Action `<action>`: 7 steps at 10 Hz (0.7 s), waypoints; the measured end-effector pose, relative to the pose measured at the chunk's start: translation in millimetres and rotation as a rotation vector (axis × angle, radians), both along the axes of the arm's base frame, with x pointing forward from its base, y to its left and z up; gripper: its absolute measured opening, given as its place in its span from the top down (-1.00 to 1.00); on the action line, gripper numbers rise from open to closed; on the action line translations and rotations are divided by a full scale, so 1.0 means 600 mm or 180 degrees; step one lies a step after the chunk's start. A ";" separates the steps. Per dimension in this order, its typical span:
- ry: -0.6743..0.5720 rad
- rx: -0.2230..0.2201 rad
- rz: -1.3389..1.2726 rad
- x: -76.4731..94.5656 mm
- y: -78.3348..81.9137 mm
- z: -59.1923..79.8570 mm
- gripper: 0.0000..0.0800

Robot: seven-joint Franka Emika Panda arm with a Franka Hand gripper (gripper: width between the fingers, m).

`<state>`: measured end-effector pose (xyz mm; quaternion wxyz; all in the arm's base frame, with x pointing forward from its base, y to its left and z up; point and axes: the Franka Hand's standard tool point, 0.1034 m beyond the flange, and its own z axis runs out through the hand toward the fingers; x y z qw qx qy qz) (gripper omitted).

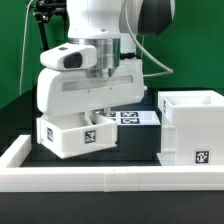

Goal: Assemble drawer

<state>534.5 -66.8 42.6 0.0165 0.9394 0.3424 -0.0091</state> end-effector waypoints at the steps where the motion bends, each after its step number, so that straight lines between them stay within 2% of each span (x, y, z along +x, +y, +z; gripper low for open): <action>1: 0.0005 -0.0006 0.0144 -0.002 -0.004 -0.001 0.89; 5: 0.0058 -0.0036 0.1025 -0.003 -0.010 -0.002 0.89; 7: 0.0097 -0.0068 0.1639 -0.002 -0.001 -0.002 0.89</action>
Offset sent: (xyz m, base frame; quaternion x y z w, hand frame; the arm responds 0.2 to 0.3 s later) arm 0.0000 0.0000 0.0000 0.0000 0.0000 -0.1296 0.9916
